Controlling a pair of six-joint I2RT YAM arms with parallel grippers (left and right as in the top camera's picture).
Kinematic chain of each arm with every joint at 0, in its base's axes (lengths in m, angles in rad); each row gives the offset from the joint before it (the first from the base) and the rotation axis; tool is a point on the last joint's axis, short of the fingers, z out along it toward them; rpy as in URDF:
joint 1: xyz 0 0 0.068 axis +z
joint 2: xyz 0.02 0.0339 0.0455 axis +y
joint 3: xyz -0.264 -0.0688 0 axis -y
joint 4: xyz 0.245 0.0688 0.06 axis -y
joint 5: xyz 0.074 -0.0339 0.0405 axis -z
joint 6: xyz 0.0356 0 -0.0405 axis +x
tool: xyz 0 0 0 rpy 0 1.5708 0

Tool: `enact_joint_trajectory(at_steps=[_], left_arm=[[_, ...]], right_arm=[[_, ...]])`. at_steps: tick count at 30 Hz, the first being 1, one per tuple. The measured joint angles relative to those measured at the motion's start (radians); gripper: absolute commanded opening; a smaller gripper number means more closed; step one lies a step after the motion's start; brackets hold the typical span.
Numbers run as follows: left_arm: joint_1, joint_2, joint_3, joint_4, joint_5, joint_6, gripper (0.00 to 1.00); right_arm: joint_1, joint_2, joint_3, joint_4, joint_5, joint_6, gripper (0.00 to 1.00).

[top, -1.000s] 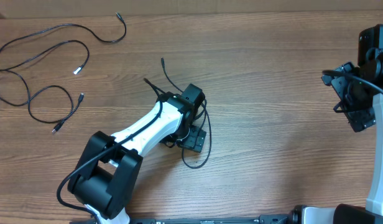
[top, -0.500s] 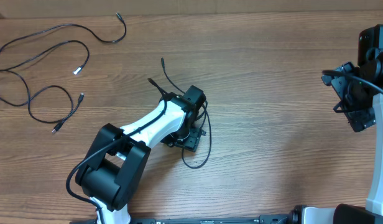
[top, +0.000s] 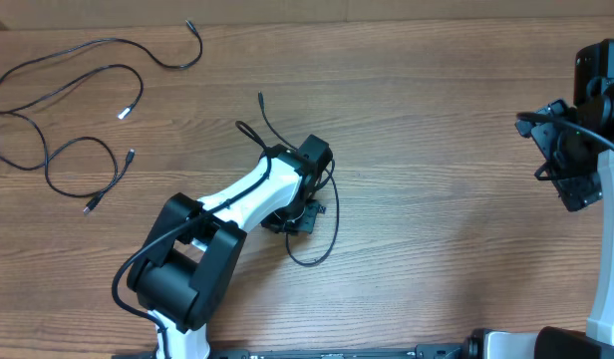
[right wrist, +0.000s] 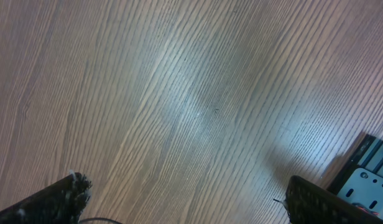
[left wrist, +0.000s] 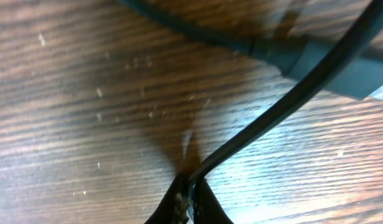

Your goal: Untangle cables

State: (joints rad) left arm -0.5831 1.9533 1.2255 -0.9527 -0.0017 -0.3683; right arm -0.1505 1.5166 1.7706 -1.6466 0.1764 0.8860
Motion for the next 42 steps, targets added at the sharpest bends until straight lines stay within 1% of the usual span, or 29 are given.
enact_joint_trajectory(at_steps=[7,9,13,16,17,19,24,25,32,34,38,42], left_arm=[[0.011,0.014,0.018,-0.159,-0.003,-0.053,0.04],[0.022,-0.019,0.031,-0.177,-0.003,-0.056,0.04],[0.058,-0.185,0.04,-0.184,-0.003,-0.06,0.04],[0.106,-0.362,0.058,-0.201,-0.003,-0.06,0.04],[0.115,-0.392,0.061,-0.207,-0.005,-0.061,0.04],[0.159,-0.472,0.064,-0.237,-0.02,-0.064,0.04],[0.278,-0.589,0.064,-0.293,-0.059,-0.071,0.04],[0.326,-0.614,0.064,-0.307,-0.067,-0.071,0.04],[0.537,-0.633,0.064,-0.36,-0.066,-0.071,0.04],[0.608,-0.635,0.064,-0.362,-0.047,-0.072,0.04],[0.704,-0.652,0.064,-0.362,-0.006,-0.072,0.04],[0.82,-0.699,0.064,-0.376,0.012,-0.072,0.04]], right_arm=[[0.0,0.0,0.0,0.001,0.0,0.0,1.0],[0.0,0.0,0.0,0.001,0.0,0.0,1.0],[0.0,0.0,0.0,0.001,0.0,0.0,1.0],[0.0,0.0,0.0,0.001,0.0,0.0,1.0],[0.0,0.0,0.0,0.001,0.0,0.0,1.0],[0.0,0.0,0.0,0.001,0.0,0.0,1.0],[0.0,0.0,0.0,0.001,0.0,0.0,1.0],[0.0,0.0,0.0,0.001,0.0,0.0,1.0],[0.0,0.0,0.0,0.0,0.0,0.0,1.0],[0.0,0.0,0.0,0.001,0.0,0.0,1.0],[0.0,0.0,0.0,0.001,0.0,0.0,1.0],[0.0,0.0,0.0,0.001,0.0,0.0,1.0]])
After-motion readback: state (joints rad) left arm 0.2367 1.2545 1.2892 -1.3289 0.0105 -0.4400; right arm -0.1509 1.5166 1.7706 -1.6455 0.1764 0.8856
